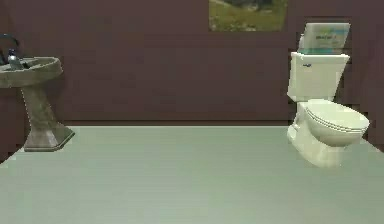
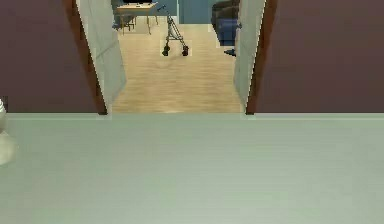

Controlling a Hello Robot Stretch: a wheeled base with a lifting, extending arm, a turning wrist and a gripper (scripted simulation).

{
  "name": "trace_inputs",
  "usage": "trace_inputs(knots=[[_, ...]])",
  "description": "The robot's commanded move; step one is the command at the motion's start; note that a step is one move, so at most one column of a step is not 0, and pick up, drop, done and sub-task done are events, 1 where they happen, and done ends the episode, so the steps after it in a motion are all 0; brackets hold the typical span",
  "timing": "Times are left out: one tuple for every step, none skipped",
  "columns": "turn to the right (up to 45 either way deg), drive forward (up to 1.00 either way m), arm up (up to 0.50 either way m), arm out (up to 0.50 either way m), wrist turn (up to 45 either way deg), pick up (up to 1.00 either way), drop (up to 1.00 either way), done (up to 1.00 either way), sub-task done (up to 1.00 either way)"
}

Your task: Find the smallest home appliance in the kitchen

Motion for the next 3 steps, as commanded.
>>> trace_inputs(knots=[[-45.0, 0.00, 0.00, 0.00, 0.0, 0.00, 0.00, 0.00, 0.00], [-45.0, 0.00, 0.00, 0.00, 0.0, 0.00, 0.00, 0.00, 0.00], [-45.0, 0.00, 0.00, 0.00, 0.0, 0.00, 0.00, 0.00, 0.00]])
